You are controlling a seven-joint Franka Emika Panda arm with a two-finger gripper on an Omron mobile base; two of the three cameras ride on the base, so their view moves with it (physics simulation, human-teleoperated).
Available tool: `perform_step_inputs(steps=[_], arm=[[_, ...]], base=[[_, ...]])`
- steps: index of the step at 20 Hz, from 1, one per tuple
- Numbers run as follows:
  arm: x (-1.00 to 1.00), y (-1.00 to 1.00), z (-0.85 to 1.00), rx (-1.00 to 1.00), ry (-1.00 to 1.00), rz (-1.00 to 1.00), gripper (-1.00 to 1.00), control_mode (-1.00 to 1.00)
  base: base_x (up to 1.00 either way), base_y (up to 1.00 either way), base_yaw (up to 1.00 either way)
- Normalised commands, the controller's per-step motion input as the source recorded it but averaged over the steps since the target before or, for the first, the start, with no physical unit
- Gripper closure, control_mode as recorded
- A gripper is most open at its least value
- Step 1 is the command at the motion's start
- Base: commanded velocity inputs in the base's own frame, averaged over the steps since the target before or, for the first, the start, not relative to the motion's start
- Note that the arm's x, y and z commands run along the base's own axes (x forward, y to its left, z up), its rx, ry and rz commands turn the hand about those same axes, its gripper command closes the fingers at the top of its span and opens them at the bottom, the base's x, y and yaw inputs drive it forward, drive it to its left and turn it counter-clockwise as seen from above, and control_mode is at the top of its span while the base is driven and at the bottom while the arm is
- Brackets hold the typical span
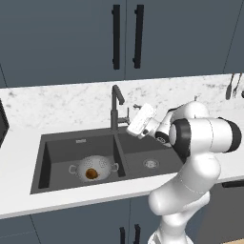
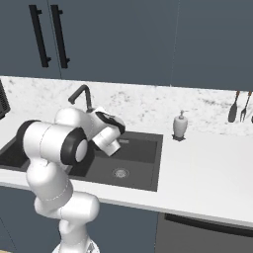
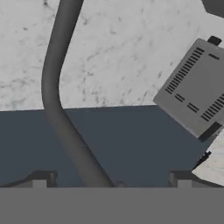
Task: Put the colander in the sink, put the pear in the colander, and turn on the sink faucet and pour water over the colander.
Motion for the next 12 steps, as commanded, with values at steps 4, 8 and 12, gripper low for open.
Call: perform_step_inputs(steps=[4,8,12], arm=[[0.06,0.14,0.12,0.0,-0.25,0.0,-1.0,-1.0],[0.09,0.08,0.16,0.0,-0.28,0.0,-1.0,-1.0],[0.1,0.02,0.23,0.0,-0.31,0.0,-1.0,-1.0]], base=[[0.0,0.0,0.0],[0.0,0.0,0.0],[0.0,0.0,0.0]])
